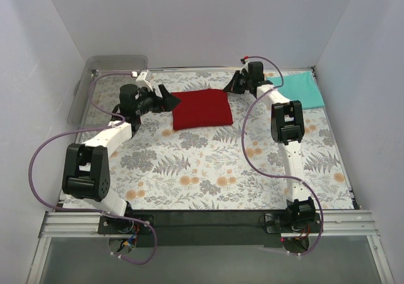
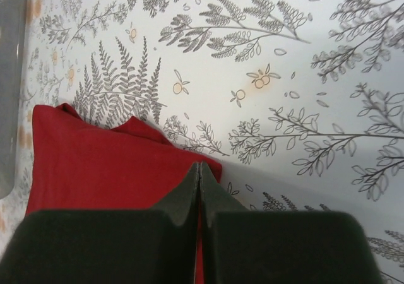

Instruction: Fold and stack the t-shirts

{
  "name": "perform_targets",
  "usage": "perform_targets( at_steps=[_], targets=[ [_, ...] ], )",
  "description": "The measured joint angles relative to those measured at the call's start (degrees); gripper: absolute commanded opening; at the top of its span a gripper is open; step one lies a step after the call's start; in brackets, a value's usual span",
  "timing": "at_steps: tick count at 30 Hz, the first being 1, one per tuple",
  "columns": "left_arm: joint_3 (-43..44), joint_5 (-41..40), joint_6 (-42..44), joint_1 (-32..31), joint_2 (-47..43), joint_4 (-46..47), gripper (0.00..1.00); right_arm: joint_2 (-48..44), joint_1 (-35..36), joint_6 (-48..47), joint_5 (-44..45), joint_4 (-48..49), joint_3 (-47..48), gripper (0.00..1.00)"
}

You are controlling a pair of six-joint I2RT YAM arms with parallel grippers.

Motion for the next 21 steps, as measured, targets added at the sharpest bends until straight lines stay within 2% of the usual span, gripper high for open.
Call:
perform_targets(
  at_steps=[2,3,4,7,10,14,18,21],
  targets=[
    [-2.2,0.2,0.0,0.0,-2.7,-0.7,0.79,0.2,-0.1,-0.6,1.2,-0.8,1.3,0.02],
    [-3.6,0.4,0.0,0.0,-4.4,-1.1,0.79,0.2,-0.2,-1.1,1.6,-1.1,1.9,0.06],
    [-4.7,0.5,0.0,0.0,-5.9,-1.4,0.79,0.2,-0.3,-2.0,1.8,-1.4,2.6,0.21],
    [-7.7,0.4,0.4,0.0,-10.3,-2.7,0.79,-0.2,-1.0,-6.2,1.7,-1.7,4.1,0.51],
    [-10.2,-0.2,1.3,0.0,-15.2,-4.9,0.80,-3.9,-1.7,-12.2,1.6,-2.6,0.3,0.63],
    [-13.0,-1.8,2.6,0.0,-23.5,-7.7,0.80,-15.0,-2.5,-19.5,-0.3,-4.7,-12.3,0.72],
    [-17.7,-2.8,2.6,0.0,-33.2,-8.8,0.81,-25.4,-2.5,-23.7,-4.8,-6.2,-23.7,0.76],
    [-21.4,-3.0,1.7,0.0,-39.2,-9.5,0.81,-28.6,-2.1,-24.9,-7.2,-6.9,-29.0,0.77]
  ],
)
